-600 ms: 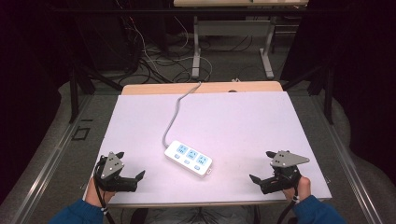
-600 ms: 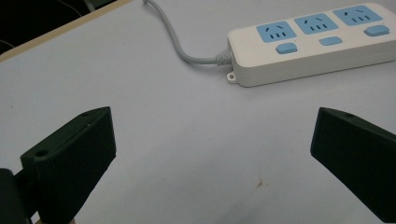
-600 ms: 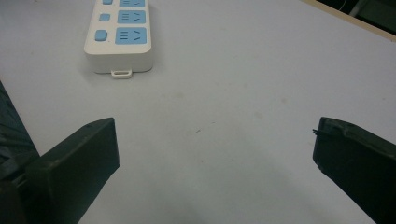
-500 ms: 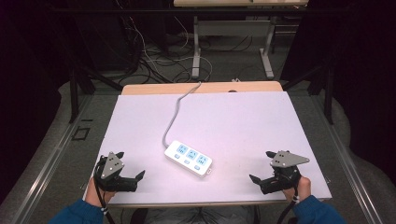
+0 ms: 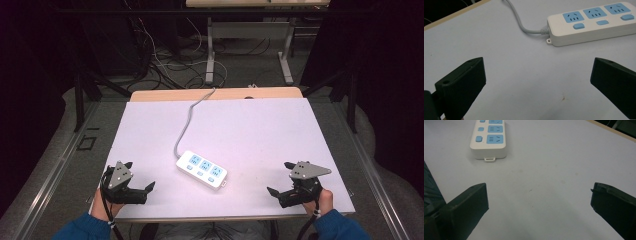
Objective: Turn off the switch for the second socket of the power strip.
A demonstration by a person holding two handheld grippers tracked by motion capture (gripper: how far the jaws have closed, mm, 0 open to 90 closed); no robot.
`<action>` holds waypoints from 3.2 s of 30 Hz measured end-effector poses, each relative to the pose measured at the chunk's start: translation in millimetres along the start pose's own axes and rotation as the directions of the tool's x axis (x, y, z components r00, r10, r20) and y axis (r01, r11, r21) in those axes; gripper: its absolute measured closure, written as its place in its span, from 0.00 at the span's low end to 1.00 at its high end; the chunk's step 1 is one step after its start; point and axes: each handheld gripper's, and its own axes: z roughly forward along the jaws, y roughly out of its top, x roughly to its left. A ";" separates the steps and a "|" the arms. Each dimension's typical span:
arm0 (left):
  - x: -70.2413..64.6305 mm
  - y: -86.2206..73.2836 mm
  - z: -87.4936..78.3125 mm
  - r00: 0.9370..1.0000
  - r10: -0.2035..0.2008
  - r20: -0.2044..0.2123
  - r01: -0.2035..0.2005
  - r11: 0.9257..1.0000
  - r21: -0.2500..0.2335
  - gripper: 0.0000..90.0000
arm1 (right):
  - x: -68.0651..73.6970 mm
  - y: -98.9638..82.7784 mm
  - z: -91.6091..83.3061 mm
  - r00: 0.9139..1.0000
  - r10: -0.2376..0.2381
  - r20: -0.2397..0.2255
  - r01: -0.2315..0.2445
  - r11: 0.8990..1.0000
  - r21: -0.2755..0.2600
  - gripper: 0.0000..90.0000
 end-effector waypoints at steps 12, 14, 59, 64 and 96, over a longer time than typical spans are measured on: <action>-0.7 5.7 0.5 1.000 0.001 -0.009 -0.001 1.000 0.005 0.00 | -1.0 -0.1 1.3 1.000 0.000 -0.001 0.000 1.000 0.007 0.01; -1.8 8.1 1.0 1.000 0.000 -0.016 0.000 1.000 0.002 0.00 | -0.9 0.0 1.4 1.000 -0.001 -0.006 0.001 1.000 0.004 0.01; -5.0 44.7 15.8 0.999 0.022 -0.022 -0.023 0.999 -0.047 0.00 | -0.4 0.2 2.0 1.000 -0.008 0.005 0.008 1.000 0.019 0.01; -5.1 48.7 18.6 0.999 0.036 -0.021 -0.036 0.998 -0.047 0.00 | -0.6 0.0 2.6 1.000 -0.007 0.009 0.006 1.000 0.018 0.01; -20.3 68.4 48.2 0.998 0.042 0.054 -0.041 0.999 -0.036 0.00 | -0.2 0.2 2.1 1.000 -0.005 0.013 0.005 1.000 0.017 0.01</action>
